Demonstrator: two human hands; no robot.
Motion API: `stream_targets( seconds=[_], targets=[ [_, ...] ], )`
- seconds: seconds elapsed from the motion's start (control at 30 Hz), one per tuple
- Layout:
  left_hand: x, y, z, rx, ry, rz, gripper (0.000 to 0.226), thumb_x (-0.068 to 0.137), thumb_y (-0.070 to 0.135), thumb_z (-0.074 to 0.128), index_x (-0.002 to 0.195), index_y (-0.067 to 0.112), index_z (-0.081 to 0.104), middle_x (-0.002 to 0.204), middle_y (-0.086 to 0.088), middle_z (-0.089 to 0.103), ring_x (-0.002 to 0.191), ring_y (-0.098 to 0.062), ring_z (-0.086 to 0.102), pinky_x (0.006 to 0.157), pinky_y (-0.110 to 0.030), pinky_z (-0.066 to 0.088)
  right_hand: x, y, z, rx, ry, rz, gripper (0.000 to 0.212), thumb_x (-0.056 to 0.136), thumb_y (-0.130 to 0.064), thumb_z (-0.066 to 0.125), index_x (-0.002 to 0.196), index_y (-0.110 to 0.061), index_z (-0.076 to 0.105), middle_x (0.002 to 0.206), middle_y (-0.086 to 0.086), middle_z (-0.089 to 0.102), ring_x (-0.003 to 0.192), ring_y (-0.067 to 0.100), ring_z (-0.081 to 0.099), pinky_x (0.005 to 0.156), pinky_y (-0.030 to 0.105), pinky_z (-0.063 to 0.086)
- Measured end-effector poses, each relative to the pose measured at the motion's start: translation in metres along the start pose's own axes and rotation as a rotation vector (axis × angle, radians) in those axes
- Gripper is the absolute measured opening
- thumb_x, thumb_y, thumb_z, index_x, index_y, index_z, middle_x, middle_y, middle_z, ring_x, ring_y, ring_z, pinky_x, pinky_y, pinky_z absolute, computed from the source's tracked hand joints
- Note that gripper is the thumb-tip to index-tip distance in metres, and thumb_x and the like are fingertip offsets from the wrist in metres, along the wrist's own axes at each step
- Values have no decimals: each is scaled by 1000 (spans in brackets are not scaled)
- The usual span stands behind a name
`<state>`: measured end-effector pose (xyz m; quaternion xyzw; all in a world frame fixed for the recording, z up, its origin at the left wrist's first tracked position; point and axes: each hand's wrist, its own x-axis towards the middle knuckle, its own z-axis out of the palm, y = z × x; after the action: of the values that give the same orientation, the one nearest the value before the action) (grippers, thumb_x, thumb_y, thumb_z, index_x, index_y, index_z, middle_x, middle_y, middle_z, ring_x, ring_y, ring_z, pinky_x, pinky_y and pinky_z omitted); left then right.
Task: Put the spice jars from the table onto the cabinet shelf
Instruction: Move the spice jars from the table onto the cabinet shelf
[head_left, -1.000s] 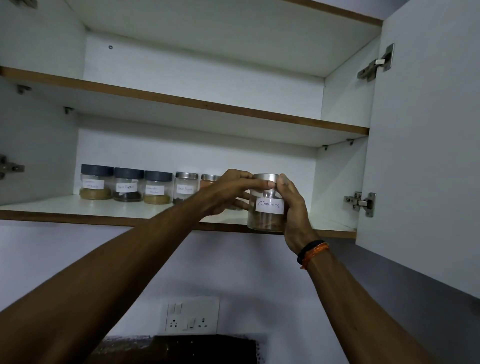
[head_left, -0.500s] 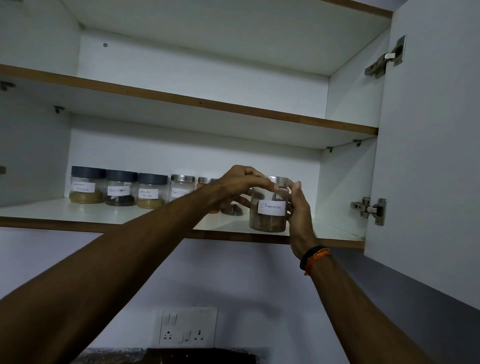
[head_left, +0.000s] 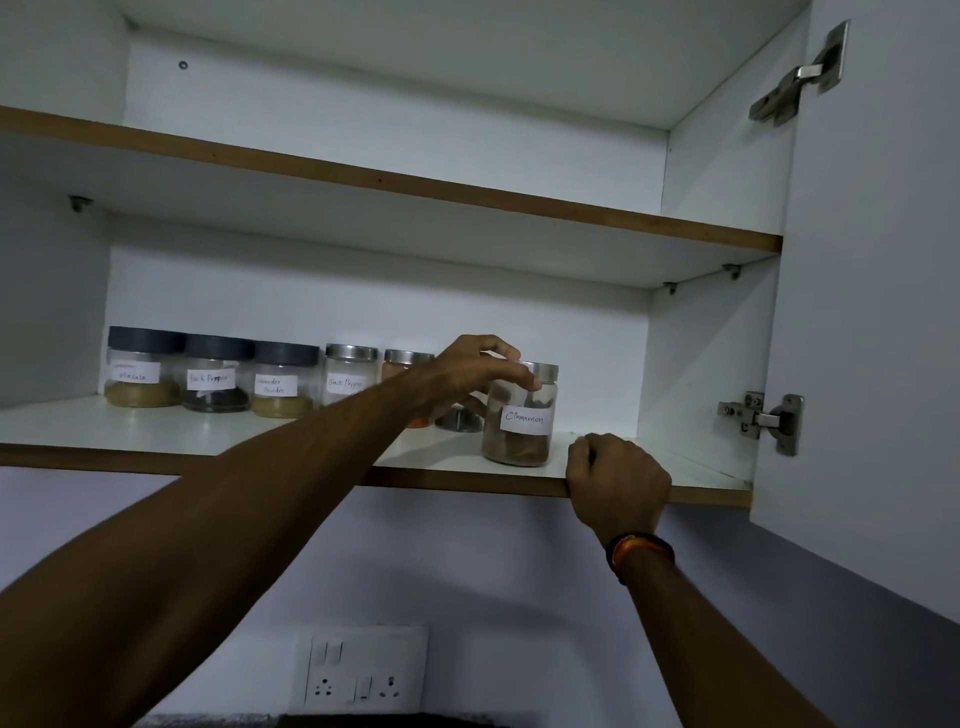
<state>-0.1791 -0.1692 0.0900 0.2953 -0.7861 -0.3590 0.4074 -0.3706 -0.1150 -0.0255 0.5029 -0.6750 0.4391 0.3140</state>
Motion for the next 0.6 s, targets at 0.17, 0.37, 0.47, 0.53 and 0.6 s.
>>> stream_targets(
  seconds=[0.17,0.37,0.47,0.53,0.6],
  targets=[
    [26,-13,1,33,-18,1,54,76,23,82,123,16,58,119,-11,65,108,-31,64,76,-40,57,0,2,3,43,104,-12,40,82,-33,39,47,-17,47,42,-5,39,39,10,31,48,18,16],
    [58,-31,-8,135,-6,103,42,79,19,80,117,12,64,115,-7,66,106,-25,63,74,-36,56,1,6,12,54,171,-8,36,81,-30,45,48,-16,48,44,-4,41,41,15,37,46,22,23],
    [72,-35,-15,346,38,224,41,74,33,84,111,19,73,116,2,68,110,-20,62,86,-34,54,0,8,14,98,207,-20,35,82,-31,43,50,-17,50,46,-3,43,43,15,38,45,23,29],
    [78,-33,-15,500,53,279,43,78,33,83,117,16,73,113,7,66,106,-11,59,82,-21,48,0,8,16,120,222,-21,36,82,-32,43,52,-17,52,46,-3,44,43,15,40,46,24,34],
    [84,-31,-12,640,64,329,45,82,33,79,122,15,71,117,2,66,104,-9,53,80,-22,42,0,8,16,137,240,-27,35,83,-31,43,52,-17,53,47,-3,45,43,15,40,46,24,36]
  ],
)
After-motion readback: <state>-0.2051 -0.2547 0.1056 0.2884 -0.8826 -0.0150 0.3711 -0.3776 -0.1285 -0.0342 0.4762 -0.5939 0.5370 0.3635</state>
